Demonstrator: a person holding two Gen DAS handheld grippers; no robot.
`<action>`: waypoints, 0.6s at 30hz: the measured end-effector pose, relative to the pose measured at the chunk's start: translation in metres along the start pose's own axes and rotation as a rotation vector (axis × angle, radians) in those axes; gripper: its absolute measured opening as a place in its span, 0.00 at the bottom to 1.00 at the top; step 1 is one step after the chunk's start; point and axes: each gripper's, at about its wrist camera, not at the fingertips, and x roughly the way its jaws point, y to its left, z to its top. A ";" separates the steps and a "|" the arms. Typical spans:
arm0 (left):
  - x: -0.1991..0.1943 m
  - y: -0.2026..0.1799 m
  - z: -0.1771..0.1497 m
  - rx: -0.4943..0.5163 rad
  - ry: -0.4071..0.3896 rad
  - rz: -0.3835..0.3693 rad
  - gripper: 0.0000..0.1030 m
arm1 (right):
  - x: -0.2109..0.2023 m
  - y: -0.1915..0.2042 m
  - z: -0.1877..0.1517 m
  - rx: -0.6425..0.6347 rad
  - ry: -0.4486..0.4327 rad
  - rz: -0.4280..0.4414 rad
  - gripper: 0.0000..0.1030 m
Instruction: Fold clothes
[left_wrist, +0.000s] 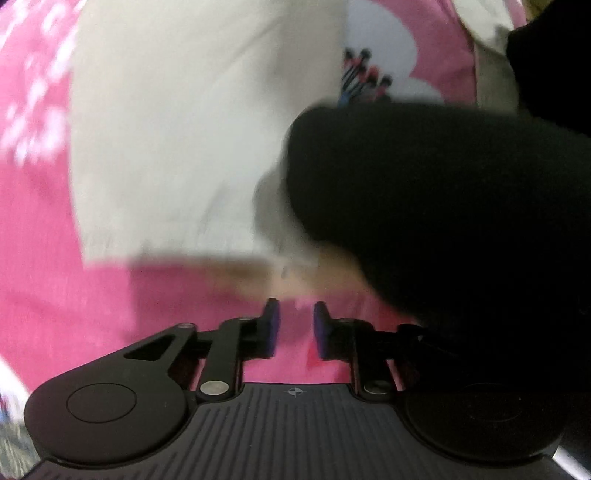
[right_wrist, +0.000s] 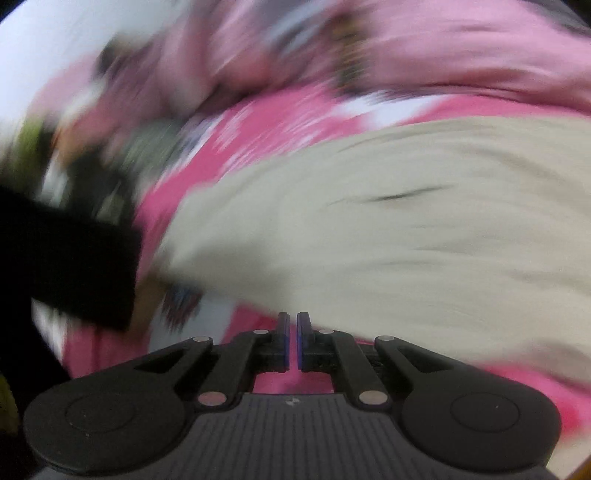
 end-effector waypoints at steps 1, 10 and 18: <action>-0.003 0.005 -0.003 -0.015 0.014 -0.003 0.26 | -0.017 -0.015 -0.003 0.092 -0.048 -0.031 0.06; -0.041 0.013 0.044 -0.068 -0.315 0.123 0.27 | -0.100 -0.128 -0.058 0.858 -0.334 -0.261 0.18; 0.000 -0.024 0.080 0.079 -0.310 0.285 0.27 | -0.090 -0.150 -0.079 1.123 -0.413 -0.249 0.26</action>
